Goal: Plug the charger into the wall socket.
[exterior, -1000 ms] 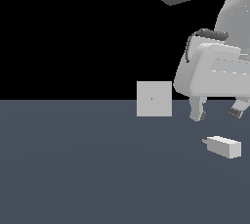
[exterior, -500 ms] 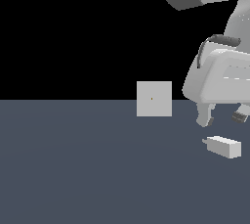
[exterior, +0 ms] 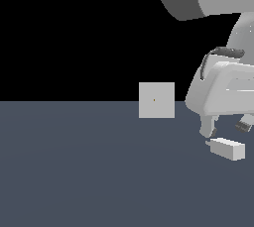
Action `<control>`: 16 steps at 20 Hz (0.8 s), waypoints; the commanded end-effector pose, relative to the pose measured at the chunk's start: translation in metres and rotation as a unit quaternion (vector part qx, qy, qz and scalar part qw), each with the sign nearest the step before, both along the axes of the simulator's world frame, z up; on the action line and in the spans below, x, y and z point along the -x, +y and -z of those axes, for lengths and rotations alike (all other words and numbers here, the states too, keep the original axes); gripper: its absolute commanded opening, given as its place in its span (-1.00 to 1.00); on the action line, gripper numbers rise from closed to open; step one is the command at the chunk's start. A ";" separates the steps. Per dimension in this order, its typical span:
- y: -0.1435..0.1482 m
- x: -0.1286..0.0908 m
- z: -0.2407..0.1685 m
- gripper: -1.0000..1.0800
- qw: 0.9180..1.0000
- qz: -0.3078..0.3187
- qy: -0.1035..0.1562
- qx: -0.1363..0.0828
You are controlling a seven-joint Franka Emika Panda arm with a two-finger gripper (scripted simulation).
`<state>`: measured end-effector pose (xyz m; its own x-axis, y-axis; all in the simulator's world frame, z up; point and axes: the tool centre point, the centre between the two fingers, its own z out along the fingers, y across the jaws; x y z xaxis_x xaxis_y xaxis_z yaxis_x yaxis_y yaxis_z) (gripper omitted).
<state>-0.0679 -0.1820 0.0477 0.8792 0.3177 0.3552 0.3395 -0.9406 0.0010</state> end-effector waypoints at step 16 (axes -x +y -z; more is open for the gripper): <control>0.000 0.000 0.036 -1.00 1.000 -0.001 0.000 0.000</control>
<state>-0.0683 -0.1817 0.0120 0.8786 0.3200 0.3545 0.3422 -0.9396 0.0001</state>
